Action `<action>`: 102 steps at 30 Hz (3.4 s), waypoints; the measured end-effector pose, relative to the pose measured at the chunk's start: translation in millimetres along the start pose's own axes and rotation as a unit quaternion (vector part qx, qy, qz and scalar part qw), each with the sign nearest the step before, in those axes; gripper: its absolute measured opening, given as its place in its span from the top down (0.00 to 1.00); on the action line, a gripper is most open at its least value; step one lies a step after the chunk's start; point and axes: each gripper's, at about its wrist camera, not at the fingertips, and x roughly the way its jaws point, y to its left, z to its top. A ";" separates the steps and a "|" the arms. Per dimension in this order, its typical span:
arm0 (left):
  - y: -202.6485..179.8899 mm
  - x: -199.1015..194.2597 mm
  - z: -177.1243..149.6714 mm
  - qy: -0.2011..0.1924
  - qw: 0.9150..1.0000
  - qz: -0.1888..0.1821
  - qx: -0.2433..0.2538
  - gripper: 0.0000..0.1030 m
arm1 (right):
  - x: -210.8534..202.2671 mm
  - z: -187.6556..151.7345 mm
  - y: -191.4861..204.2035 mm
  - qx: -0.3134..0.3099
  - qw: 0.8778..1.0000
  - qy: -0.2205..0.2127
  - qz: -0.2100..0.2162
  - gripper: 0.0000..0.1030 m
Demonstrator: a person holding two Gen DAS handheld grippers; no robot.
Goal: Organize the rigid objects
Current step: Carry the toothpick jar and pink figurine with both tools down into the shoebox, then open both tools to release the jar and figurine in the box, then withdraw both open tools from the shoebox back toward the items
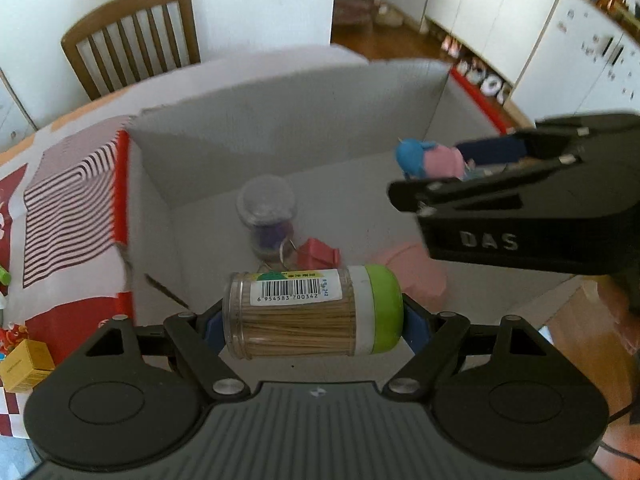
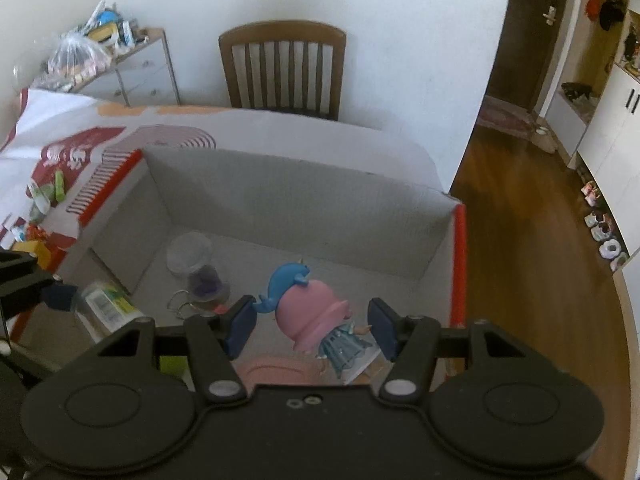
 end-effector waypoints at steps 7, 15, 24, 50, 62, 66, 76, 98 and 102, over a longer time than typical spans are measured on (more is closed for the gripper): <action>-0.4 24.1 4.8 0.055 0.998 0.016 -0.014 0.19 | 33.2 4.4 0.6 -0.005 0.998 0.067 0.006 0.41; 0.6 42.7 18.1 0.095 0.995 0.022 -0.027 0.19 | 50.6 0.3 2.7 -0.014 0.994 0.107 0.000 0.41; 2.6 61.7 20.1 0.133 0.990 0.014 -0.041 0.19 | 57.1 0.9 1.8 -0.007 0.992 0.127 0.010 0.41; 10.1 9.5 12.2 0.045 0.996 -0.010 -0.071 0.19 | 0.9 4.4 -5.9 0.025 0.998 0.057 0.024 0.26; 10.4 -54.8 -4.7 -0.024 0.998 -0.014 -0.060 0.19 | -40.2 2.5 6.4 0.036 0.998 0.023 0.054 0.20; 13.9 -73.9 -13.7 -0.048 0.997 -0.023 -0.056 0.19 | -58.9 0.4 14.7 0.026 0.998 0.005 0.061 0.15; 49.4 -108.8 -43.9 -0.088 0.993 -0.048 -0.062 0.19 | -95.5 -5.6 44.1 0.038 0.996 -0.029 0.077 0.12; 190.1 -157.7 -123.1 -0.140 0.985 -0.041 -0.090 0.15 | -120.3 -20.2 167.1 0.068 0.988 -0.086 0.111 0.00; 220.2 -157.2 -134.5 -0.146 0.982 -0.049 -0.107 0.15 | -114.2 -17.7 192.7 0.063 0.987 -0.088 0.119 0.00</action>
